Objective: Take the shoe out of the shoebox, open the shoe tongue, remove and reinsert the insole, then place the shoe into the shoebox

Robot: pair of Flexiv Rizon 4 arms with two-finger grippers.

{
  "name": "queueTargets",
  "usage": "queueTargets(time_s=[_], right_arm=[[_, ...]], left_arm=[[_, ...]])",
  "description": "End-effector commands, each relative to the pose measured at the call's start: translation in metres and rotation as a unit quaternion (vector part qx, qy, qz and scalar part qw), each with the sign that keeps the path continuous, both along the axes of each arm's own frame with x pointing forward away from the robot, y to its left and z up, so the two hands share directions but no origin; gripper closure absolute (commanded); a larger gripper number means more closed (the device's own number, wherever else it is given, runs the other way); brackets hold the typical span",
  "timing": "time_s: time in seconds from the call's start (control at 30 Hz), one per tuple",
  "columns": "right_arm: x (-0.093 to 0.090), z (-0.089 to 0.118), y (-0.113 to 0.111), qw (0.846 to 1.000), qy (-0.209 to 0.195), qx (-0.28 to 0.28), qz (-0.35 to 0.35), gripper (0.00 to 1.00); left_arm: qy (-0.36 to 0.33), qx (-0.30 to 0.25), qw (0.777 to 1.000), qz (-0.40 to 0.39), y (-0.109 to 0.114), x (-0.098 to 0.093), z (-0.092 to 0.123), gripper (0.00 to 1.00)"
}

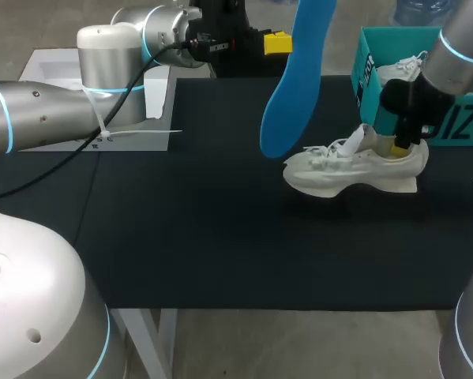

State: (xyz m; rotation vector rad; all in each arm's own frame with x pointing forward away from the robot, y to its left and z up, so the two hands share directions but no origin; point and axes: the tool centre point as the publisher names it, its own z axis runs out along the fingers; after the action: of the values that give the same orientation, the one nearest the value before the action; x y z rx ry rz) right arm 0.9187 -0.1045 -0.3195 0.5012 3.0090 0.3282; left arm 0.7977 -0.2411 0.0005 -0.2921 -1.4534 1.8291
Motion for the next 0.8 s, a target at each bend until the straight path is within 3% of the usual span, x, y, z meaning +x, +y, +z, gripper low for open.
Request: queueTargets(time_s=[0.03,0.17,0.27,0.3,0.8], right_arm=[[-0.023,-0.006,-0.008,0.964,-0.050,0.062,-0.255,1.00],[-0.051,-0.012,-0.019,0.917,-0.100,0.041,-0.384,1.00],[-0.064,-0.013,-0.022,0.902,-0.130,0.011,-0.412,1.00],[-0.065,-0.012,-0.021,0.905,-0.146,-0.007,-0.401,1.00],[-0.065,-0.012,-0.021,0.905,-0.146,-0.007,-0.401,1.00]], left_arm=[[0.000,0.000,1.000,0.001,0.000,-0.001,0.000,1.00],[0.000,0.000,1.000,0.001,0.000,-0.001,0.000,1.00],[0.000,0.000,1.000,0.001,0.000,-0.001,0.000,1.00],[0.000,0.000,1.000,0.001,0.000,-0.001,0.000,1.00],[0.000,0.000,1.000,0.001,0.000,-0.001,0.000,1.00]])
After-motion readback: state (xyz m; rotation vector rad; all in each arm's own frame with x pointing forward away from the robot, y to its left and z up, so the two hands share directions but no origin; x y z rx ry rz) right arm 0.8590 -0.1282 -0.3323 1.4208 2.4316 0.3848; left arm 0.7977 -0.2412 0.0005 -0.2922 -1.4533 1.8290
